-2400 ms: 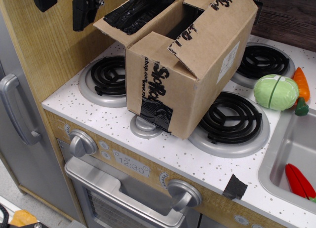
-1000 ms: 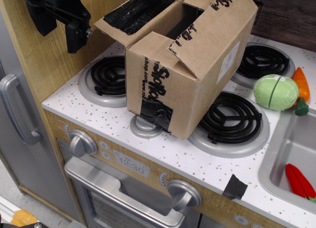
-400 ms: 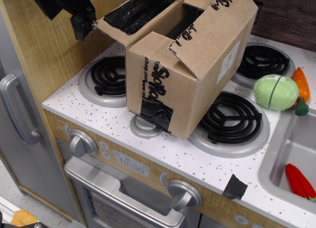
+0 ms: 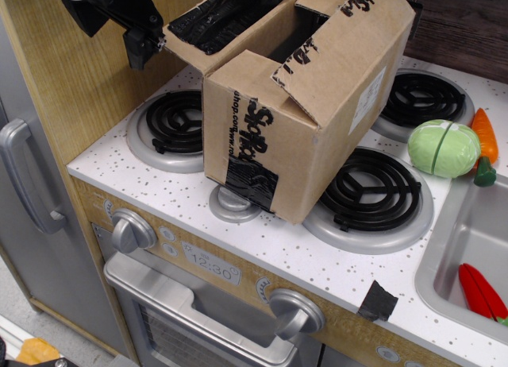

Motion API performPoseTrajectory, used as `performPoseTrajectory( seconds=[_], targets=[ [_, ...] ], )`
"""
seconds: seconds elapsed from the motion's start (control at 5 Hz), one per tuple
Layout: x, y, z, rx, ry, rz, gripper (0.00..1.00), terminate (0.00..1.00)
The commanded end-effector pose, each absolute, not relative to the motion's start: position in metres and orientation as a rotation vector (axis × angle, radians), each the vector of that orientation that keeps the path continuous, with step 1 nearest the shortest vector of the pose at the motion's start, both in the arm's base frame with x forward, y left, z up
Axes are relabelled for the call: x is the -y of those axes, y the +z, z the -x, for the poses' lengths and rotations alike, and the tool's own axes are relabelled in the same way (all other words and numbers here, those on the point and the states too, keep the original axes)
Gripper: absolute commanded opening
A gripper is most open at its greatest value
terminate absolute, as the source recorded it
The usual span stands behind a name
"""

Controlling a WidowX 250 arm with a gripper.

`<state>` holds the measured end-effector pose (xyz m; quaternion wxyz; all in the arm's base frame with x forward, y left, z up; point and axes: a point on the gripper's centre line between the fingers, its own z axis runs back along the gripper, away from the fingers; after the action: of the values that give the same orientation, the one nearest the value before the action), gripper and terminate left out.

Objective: Close small4fbox flaps

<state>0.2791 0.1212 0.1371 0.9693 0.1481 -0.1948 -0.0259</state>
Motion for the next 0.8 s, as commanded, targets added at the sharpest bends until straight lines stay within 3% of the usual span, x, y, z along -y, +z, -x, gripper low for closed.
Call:
performPoseTrajectory(
  seconds=[0.0, 0.2, 0.6],
  targets=[
    [-0.097, 0.167, -0.293, 0.447, -0.033, -0.292, 1.00, 0.00],
    [-0.082, 0.178, -0.291, 0.458, -0.027, -0.310, 1.00, 0.00],
    [-0.064, 0.187, -0.294, 0.449, -0.045, -0.244, 1.00, 0.00]
  ],
)
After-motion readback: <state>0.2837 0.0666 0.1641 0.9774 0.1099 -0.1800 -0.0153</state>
